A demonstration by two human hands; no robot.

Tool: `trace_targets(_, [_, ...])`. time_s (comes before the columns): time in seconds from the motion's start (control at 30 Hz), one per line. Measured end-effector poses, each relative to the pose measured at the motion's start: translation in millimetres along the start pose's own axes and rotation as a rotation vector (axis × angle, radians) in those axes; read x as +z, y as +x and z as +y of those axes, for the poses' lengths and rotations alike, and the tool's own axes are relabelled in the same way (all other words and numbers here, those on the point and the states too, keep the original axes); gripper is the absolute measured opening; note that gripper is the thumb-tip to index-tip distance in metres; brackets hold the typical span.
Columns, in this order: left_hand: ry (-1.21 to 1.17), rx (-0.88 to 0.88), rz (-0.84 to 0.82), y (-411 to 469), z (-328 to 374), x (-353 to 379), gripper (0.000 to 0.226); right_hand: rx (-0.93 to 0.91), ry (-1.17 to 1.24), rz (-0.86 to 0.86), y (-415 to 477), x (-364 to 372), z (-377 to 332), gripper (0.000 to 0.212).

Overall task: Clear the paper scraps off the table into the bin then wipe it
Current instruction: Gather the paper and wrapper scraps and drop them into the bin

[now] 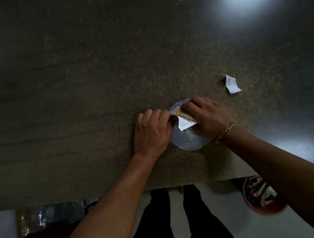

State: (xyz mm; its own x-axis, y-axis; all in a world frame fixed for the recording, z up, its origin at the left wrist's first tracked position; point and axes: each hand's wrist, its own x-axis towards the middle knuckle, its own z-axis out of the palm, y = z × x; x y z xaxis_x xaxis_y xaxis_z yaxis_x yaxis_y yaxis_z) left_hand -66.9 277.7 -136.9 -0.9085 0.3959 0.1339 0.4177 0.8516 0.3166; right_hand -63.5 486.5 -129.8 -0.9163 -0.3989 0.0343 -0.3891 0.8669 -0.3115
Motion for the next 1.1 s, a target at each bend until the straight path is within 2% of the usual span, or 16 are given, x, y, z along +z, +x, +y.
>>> trace_targets(0.1, [-0.038, 0.011, -0.013, 4, -1, -1, 0.027, 0.044, 0.037, 0.039, 0, 4, -2, 0.052])
trace_targets(0.2, [-0.153, -0.079, -0.022, 14, -4, -4, 0.031, 0.160, 0.104, 0.113, 0, 8, -7, 0.037])
trace_targets(0.3, [-0.352, -0.335, 0.005, 25, 17, -11, 0.034, 0.348, 0.177, 0.243, 6, 9, -20, 0.020])
trace_targets(0.37, [-0.472, -0.503, 0.027, 27, 43, -14, 0.031, 0.494, 0.303, 0.351, 13, 8, -32, 0.022])
trace_targets(0.43, [-0.633, -0.698, 0.097, 26, 65, -15, 0.028, 0.711, 0.513, 0.435, 21, 5, -48, 0.029])
trace_targets(0.5, [-0.906, -0.942, 0.210, 31, 74, -19, 0.027, 0.914, 0.789, 0.453, 28, 2, -67, 0.025])
trace_targets(0.57, [-1.178, -1.124, 0.289, 39, 76, -26, 0.029, 1.021, 1.040, 0.449, 33, 1, -85, 0.017])
trace_targets(0.63, [-1.357, -1.213, 0.266, 43, 74, -31, 0.033, 1.055, 1.199, 0.430, 35, -5, -96, 0.014])
trace_targets(0.73, [-1.488, -1.213, 0.192, 46, 69, -33, 0.044, 0.996, 1.284, 0.357, 38, -15, -101, 0.008])
trace_targets(0.83, [-1.633, -1.229, 0.124, 46, 65, -37, 0.061, 0.947, 1.399, 0.351, 43, -26, -105, 0.015])
trace_targets(0.87, [-1.679, -1.224, 0.097, 46, 65, -41, 0.060, 0.930, 1.475, 0.348, 44, -28, -107, 0.023])
trace_targets(0.93, [-1.714, -1.204, 0.078, 48, 67, -45, 0.038, 0.930, 1.619, 0.324, 46, -35, -111, 0.040])
trace_targets(1.0, [-1.734, -1.184, 0.047, 50, 70, -49, 0.030, 0.989, 1.664, 0.317, 49, -39, -112, 0.051])
trace_targets(1.1, [-1.769, -1.197, 0.038, 52, 66, -55, 0.035, 1.048, 1.500, 0.304, 52, -35, -112, 0.053])
